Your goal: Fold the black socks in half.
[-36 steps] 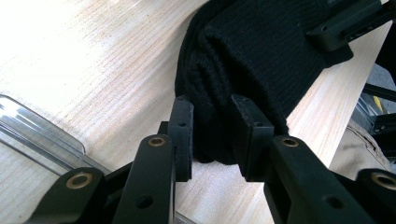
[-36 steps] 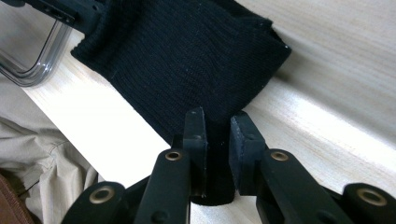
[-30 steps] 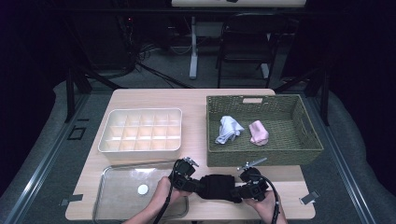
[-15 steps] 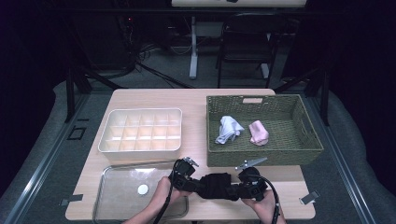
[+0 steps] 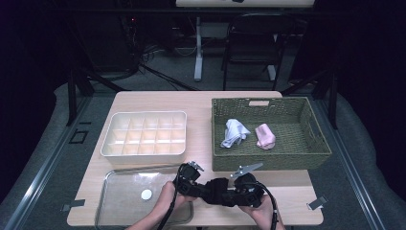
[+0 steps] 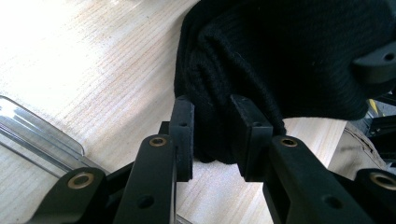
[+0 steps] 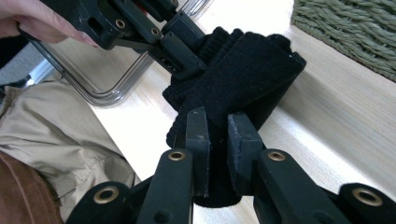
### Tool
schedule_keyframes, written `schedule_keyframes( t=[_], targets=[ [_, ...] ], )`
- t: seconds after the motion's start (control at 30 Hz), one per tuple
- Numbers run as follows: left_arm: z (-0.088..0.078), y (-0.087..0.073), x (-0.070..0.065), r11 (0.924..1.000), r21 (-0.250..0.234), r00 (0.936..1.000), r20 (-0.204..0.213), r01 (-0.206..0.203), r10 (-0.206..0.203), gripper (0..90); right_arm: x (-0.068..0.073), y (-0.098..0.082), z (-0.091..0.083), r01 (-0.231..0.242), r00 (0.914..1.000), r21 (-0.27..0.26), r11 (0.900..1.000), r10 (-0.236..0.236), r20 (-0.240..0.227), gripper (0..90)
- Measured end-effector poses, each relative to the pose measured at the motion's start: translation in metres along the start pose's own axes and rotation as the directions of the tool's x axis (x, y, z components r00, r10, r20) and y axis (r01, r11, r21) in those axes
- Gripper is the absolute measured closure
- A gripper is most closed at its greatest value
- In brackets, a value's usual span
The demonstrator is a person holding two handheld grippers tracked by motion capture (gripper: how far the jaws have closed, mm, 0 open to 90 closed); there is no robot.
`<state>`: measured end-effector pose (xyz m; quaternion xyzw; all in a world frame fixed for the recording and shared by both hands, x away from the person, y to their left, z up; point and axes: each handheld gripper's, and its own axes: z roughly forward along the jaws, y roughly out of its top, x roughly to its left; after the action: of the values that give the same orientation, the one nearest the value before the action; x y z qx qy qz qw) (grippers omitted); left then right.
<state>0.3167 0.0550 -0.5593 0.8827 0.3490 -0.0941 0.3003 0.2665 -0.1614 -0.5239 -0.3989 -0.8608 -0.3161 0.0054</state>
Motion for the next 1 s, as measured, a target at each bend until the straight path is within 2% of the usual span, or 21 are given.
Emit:
schedule_keyframes(
  t=[0.3, 0.57, 1.0],
  targets=[
    [0.000, 0.000, 0.000, 1.0000, 0.002, 1.0000, 0.002, 0.003, -0.003, 71.8, 0.007, 0.004, 0.008, 0.030, 0.9995, 0.004, 1.000, -0.030, 0.011, 80.4],
    [0.001, 0.000, -0.001, 1.0000, 0.003, 0.9999, -0.012, -0.001, 0.001, 71.8, 0.015, 0.008, 0.013, 0.077, 0.9969, 0.016, 0.997, -0.077, 0.019, 80.4],
    [0.001, 0.001, -0.001, 0.9999, 0.006, 0.9999, -0.010, -0.008, 0.008, 71.2, 0.015, 0.008, 0.024, 0.085, 0.9961, 0.027, 0.996, -0.086, 0.019, 79.8]
  ],
)
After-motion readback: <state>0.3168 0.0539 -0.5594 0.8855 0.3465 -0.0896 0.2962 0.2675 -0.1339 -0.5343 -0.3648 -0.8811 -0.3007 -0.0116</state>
